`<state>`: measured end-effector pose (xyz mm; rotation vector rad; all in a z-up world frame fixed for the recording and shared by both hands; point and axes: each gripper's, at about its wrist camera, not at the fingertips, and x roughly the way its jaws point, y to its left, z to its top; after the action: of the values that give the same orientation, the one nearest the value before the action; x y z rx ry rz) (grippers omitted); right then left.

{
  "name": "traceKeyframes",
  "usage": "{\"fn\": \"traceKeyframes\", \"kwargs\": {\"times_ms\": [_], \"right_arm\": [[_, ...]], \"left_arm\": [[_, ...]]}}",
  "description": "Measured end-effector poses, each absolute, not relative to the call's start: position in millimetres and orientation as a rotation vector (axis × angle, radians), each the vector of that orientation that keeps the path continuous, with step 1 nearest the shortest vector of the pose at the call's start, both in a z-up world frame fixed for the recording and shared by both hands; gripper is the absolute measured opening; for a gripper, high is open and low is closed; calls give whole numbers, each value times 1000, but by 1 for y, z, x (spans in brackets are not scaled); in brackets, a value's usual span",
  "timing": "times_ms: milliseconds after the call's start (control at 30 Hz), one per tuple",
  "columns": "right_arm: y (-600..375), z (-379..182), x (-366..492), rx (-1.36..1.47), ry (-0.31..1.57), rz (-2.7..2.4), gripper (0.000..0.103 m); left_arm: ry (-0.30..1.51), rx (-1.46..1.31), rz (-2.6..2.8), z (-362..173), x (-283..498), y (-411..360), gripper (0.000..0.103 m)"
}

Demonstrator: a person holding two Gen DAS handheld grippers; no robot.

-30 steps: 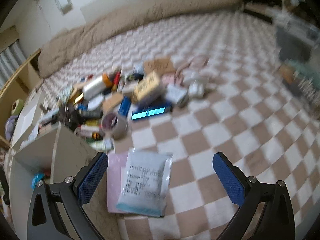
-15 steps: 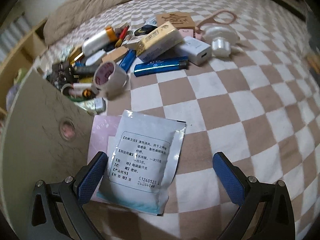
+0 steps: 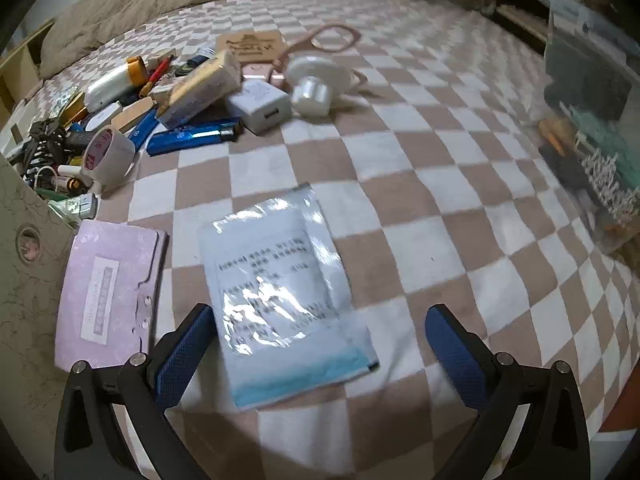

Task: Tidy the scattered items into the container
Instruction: 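Grasp the crocheted blue-brown pouch with the left tool while the right tool grasps the white sachet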

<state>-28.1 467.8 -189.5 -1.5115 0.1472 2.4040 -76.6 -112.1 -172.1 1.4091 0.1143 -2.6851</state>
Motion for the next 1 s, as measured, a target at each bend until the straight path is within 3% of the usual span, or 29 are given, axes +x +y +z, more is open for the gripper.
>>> {"fn": "traceKeyframes", "kwargs": {"times_ms": [67, 167, 300, 333, 400, 467, 500, 600, 1000], "right_arm": [[455, -189, -30, -1468, 36, 2419, 103], [448, -188, -34, -1442, -45, 2435, 103], [457, -188, -32, -1460, 118, 2470, 85], [457, -187, -31, -1459, 130, 2474, 83], [450, -185, -28, -1460, 114, 2500, 69], [445, -183, -26, -1441, 104, 2512, 62], [443, -182, -25, -1431, 108, 2515, 60], [440, -182, -25, -1406, 129, 2521, 57], [441, -161, -20, -1324, 286, 2580, 47]], "left_arm": [[112, 1389, -2688, -173, -79, -110, 83], [150, 1379, -2696, -177, -84, -110, 84], [196, 1386, -2722, -179, -86, -109, 82], [197, 1386, -2728, -178, -86, -108, 79], [226, 1392, -2749, -177, -85, -107, 58], [267, 1415, -2764, -176, -85, -106, 45], [285, 1427, -2770, -176, -85, -106, 36], [326, 1431, -2778, -174, -82, -105, 24], [408, 1350, -2817, -156, -72, -109, 19]]}}
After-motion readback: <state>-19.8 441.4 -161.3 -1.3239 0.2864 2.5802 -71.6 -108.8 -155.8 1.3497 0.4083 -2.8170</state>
